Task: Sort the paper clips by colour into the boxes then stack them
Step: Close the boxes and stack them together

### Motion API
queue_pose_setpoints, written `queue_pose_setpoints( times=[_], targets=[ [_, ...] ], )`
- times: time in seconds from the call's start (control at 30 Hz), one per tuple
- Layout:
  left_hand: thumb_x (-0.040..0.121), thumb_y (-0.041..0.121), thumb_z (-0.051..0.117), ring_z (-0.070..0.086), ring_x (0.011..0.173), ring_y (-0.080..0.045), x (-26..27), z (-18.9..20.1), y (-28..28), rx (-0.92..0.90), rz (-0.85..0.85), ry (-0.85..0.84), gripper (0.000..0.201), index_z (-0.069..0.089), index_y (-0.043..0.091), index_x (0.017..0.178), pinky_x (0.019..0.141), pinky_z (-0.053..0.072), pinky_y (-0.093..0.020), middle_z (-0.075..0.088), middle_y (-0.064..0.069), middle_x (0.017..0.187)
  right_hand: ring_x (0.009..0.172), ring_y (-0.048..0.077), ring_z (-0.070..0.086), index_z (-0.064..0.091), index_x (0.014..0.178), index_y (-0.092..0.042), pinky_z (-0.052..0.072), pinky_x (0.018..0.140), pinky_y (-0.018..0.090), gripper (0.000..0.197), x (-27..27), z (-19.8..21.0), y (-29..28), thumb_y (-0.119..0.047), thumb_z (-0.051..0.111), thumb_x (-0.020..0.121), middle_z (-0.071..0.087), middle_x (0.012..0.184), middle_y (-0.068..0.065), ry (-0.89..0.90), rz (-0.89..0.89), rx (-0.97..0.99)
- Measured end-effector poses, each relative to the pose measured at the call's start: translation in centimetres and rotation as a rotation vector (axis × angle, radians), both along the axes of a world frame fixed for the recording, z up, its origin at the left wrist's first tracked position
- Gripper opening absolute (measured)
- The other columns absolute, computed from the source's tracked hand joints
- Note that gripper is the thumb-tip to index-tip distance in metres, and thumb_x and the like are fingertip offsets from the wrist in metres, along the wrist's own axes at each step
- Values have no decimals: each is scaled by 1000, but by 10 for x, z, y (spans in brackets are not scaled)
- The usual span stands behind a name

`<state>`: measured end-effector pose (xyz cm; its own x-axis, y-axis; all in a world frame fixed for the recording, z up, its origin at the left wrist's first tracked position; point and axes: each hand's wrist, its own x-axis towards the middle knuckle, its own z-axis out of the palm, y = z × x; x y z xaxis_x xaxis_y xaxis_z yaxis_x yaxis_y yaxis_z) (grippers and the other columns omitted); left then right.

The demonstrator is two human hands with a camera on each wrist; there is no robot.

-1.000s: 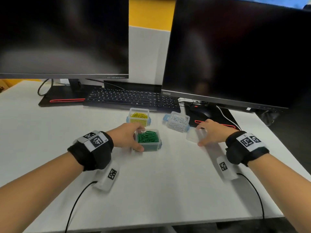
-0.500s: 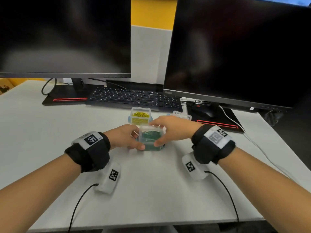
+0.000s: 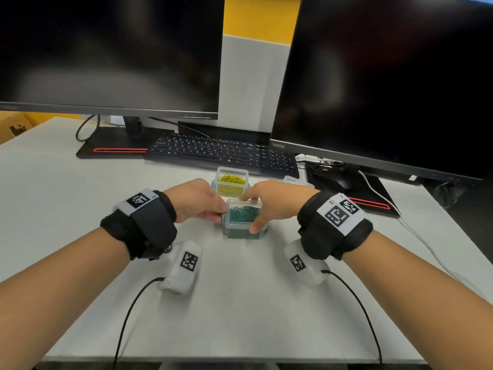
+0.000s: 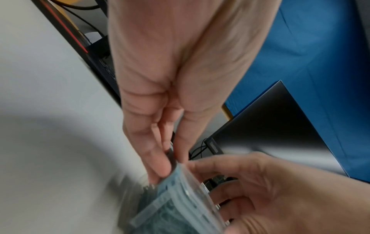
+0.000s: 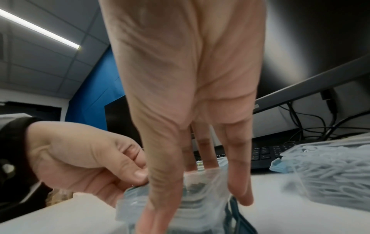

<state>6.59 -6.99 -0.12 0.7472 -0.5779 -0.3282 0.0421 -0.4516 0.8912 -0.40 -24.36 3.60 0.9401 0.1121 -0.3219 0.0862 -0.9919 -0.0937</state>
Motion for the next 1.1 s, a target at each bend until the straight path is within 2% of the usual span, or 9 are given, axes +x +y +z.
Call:
queue_pose_setpoints(
  times=[0.1,0.23,0.37,0.5,0.6,0.67,0.83,1.0,1.1],
  targets=[
    [85,-2,66,63,60,-12,-4,1,-11,54,64,-78,1,65,-3,85,59,56,-17,67,-11,85,121,23,48,43,143,-21,41,102,40,81,2,-1,2,-40,80,73,50,137,3,1,-18,-2],
    [80,18,76,62,64,-15,-3,3,-19,203,28,-128,25,60,9,97,69,58,-24,66,-10,86,118,21,50,42,143,-24,41,98,33,79,2,0,2,-40,79,75,51,135,0,21,-11,49],
    [80,25,76,59,54,-10,-1,6,-19,306,-62,-140,26,62,16,99,58,56,-19,65,-3,75,102,17,62,44,143,-28,55,90,31,67,0,-9,-15,-46,69,83,53,123,-1,171,-250,481],
    [79,22,76,61,63,-16,0,6,-20,289,-95,-85,30,62,12,104,69,59,-27,66,-7,84,89,24,69,56,127,-1,57,88,38,52,5,-36,-27,-31,70,87,66,116,20,231,-544,832],
    [79,20,75,63,64,-16,1,6,-23,266,-87,-59,29,63,10,104,65,59,-25,67,-7,83,72,16,66,58,117,6,59,67,26,50,3,-41,-31,-25,76,81,70,95,12,219,-694,974],
    [79,20,75,64,65,-15,0,5,-27,250,-85,-58,27,64,11,103,63,59,-24,67,-6,82,65,14,60,58,117,4,55,54,22,58,3,-41,-36,-29,81,75,68,93,10,130,-746,921],
    [78,20,76,67,70,-21,0,0,-46,230,-89,-92,28,64,9,100,65,60,-27,70,-12,92,46,5,61,63,98,-3,49,49,16,50,-1,-41,-39,-43,80,73,69,70,3,-148,-651,545],
    [80,19,75,66,66,-20,-2,0,-64,244,-122,-124,28,62,7,102,61,59,-25,67,-13,88,51,8,57,59,80,-8,45,53,19,35,-10,-33,-43,-40,71,84,60,60,0,-189,-525,360],
    [80,18,75,64,59,-18,-4,1,-73,254,-128,-134,28,62,5,101,58,59,-25,65,-10,76,71,17,55,46,69,-13,43,57,21,38,-10,-27,-39,-36,69,87,59,77,3,-238,-470,139]
  ],
)
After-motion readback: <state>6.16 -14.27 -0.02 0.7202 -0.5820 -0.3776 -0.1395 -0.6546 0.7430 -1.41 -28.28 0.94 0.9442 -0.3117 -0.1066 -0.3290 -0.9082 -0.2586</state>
